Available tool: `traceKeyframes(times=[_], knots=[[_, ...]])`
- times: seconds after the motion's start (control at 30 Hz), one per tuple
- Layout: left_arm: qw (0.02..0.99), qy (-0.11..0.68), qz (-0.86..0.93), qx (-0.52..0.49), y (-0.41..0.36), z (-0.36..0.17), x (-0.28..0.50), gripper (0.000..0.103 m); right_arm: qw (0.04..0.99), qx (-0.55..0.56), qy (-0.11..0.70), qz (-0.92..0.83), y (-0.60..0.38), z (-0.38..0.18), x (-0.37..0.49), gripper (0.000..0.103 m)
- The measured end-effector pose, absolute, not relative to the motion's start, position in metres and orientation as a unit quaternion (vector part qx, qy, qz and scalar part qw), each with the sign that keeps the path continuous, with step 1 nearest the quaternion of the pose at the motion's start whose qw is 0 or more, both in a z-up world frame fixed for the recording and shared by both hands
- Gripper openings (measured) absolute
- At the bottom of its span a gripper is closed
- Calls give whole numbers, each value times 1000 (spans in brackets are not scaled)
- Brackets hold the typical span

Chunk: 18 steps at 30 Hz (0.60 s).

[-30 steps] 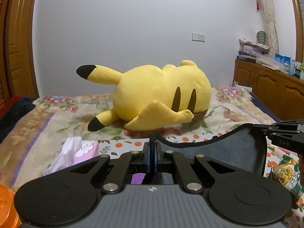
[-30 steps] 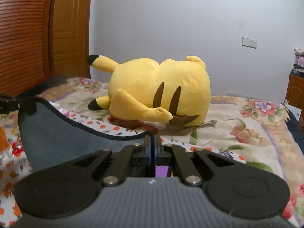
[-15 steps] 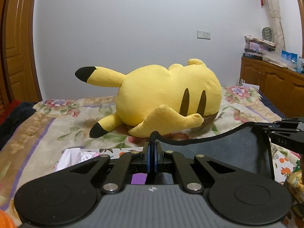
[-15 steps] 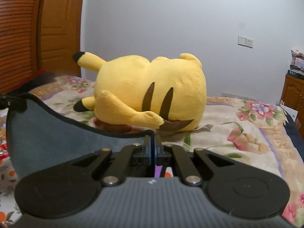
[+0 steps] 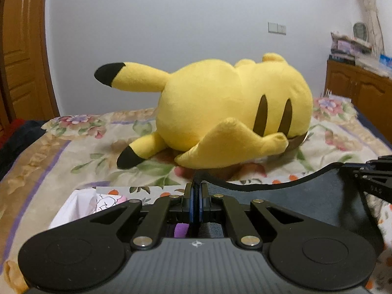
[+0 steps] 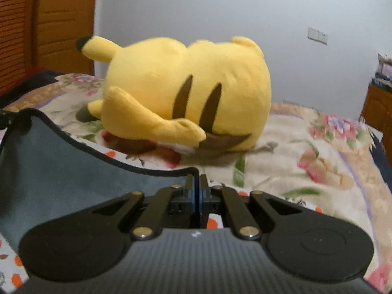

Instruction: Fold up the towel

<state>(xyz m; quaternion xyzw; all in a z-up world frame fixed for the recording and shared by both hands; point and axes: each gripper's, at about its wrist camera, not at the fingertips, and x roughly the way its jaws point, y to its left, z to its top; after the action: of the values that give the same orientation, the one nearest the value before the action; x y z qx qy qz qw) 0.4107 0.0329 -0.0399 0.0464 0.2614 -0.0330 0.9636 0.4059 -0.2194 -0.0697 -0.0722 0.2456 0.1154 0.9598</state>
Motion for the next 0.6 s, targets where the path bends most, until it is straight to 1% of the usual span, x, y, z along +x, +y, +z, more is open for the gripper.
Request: traceKeyframes(times=[0.23,0.6], knots=[[959,279,-23,47,36,-63,426,5,953,-80,273,106,-211,-88,415,4],[955,293,-14,50,35,-82,434,6,948,-85,292,97,-208,-92,424,4]])
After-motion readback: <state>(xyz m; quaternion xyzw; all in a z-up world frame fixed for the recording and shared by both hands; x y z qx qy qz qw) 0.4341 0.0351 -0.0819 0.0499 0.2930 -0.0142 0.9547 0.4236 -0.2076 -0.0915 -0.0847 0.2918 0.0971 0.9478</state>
